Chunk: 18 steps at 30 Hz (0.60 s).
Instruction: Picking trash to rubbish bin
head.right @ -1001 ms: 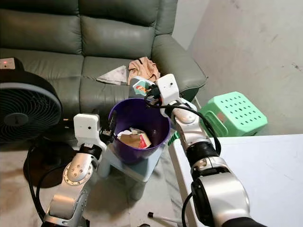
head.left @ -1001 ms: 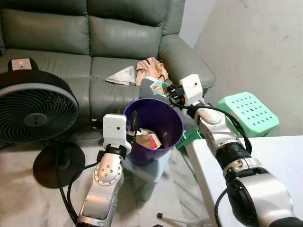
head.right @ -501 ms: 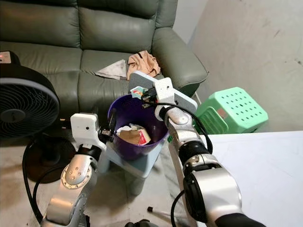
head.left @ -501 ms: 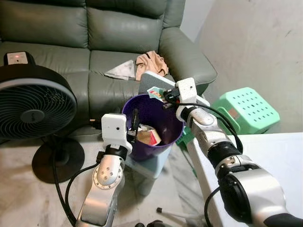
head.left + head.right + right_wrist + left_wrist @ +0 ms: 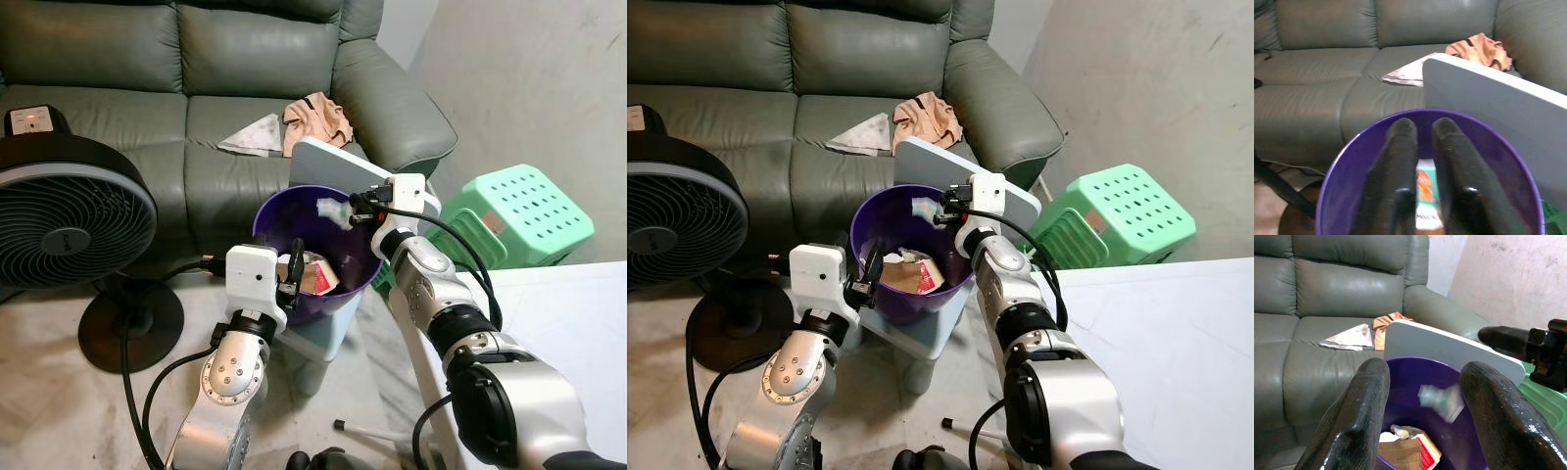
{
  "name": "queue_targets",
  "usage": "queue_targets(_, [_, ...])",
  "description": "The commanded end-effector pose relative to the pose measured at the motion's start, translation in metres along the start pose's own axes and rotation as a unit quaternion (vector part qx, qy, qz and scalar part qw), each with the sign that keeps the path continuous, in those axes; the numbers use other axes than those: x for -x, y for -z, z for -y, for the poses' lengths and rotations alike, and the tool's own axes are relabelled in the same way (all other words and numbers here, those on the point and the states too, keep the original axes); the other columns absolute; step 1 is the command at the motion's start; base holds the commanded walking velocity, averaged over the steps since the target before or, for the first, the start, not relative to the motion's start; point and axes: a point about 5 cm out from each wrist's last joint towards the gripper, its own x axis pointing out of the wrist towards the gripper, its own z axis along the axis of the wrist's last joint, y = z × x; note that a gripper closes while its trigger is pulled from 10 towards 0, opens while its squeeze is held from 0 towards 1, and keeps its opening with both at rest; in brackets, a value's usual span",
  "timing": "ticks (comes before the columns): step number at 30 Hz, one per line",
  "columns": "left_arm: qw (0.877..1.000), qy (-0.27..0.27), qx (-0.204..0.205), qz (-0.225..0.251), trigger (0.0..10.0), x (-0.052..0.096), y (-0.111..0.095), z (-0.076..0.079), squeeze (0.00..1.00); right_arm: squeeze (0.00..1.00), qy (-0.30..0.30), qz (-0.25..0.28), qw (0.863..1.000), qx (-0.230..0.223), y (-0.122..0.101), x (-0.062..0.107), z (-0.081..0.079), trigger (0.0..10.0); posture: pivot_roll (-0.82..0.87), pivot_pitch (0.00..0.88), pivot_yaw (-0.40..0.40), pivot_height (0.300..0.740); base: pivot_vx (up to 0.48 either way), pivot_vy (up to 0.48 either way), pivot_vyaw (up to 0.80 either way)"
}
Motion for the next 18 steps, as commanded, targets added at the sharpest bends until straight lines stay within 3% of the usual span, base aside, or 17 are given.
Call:
queue_targets(1, [0.999, 0.019, 0.035, 0.010, 10.0, -0.001, -0.008, 0.019, 0.00, 1.00, 0.009, 0.011, 1.000, -0.011, 0.000, 0.003, 0.007, 10.0, 0.24, 0.219, -0.208, 0.715, 0.000, 0.000, 0.00])
queue_targets(13, [0.999, 0.019, 0.023, 0.017, 10.0, -0.007, -0.010, 0.009, 0.00, 1.00, -0.017, 0.050, 0.998, -0.014, -0.009, 0.005, 0.006, 10.0, 0.23, 0.203, -0.193, 0.715, 0.000, 0.000, 0.00])
queue_targets(18, [0.999, 0.012, 0.007, 0.030, 10.0, -0.017, -0.014, -0.008, 0.00, 1.00, -0.013, 0.076, 0.997, -0.015, -0.015, 0.008, 0.014, 10.0, 0.23, 0.174, -0.174, 0.715, 0.000, 0.000, 0.00])
